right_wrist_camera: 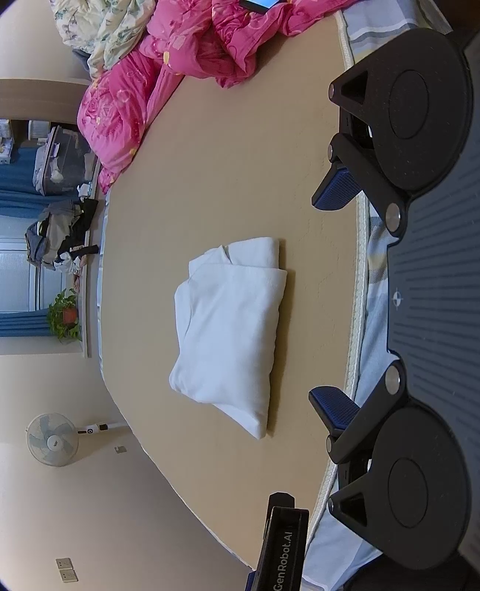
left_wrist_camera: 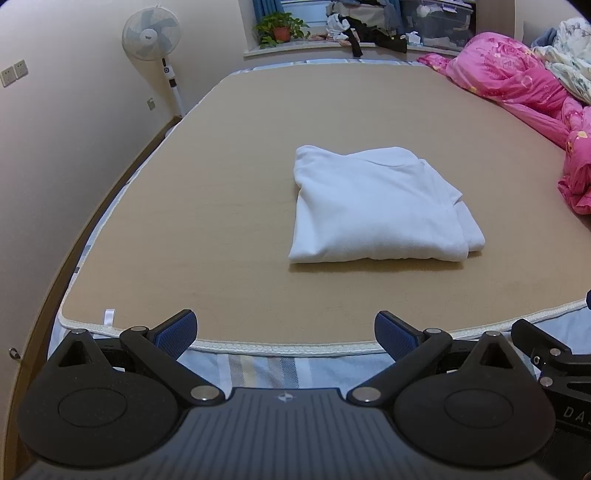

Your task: Fold small clothes

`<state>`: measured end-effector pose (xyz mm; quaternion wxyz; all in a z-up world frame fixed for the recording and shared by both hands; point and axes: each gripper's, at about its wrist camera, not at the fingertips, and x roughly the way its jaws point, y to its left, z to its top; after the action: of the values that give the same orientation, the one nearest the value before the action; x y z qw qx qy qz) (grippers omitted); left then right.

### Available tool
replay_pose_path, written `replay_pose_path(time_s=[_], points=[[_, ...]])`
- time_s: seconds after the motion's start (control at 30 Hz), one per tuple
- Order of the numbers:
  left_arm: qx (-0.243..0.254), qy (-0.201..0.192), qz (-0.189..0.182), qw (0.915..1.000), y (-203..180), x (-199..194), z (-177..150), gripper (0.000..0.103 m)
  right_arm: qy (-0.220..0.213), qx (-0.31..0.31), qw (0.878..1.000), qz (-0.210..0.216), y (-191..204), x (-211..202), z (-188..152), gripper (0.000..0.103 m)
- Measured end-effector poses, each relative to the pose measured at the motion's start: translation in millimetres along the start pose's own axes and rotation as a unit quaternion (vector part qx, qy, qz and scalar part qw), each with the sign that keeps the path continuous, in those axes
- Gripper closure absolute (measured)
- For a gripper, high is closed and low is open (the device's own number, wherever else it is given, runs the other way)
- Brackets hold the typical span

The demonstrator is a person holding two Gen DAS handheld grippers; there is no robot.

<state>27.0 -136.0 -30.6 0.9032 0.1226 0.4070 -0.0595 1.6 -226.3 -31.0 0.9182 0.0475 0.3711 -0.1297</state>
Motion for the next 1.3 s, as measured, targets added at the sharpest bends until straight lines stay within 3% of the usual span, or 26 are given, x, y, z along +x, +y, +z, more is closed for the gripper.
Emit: replay_pose_path(time_s=[1.3], points=[[0.015, -0.007, 0.002, 0.9999, -2, -1, -4, 0.001, -0.008, 0.003, 1.0, 0.001, 15, 2, 5, 0.002]])
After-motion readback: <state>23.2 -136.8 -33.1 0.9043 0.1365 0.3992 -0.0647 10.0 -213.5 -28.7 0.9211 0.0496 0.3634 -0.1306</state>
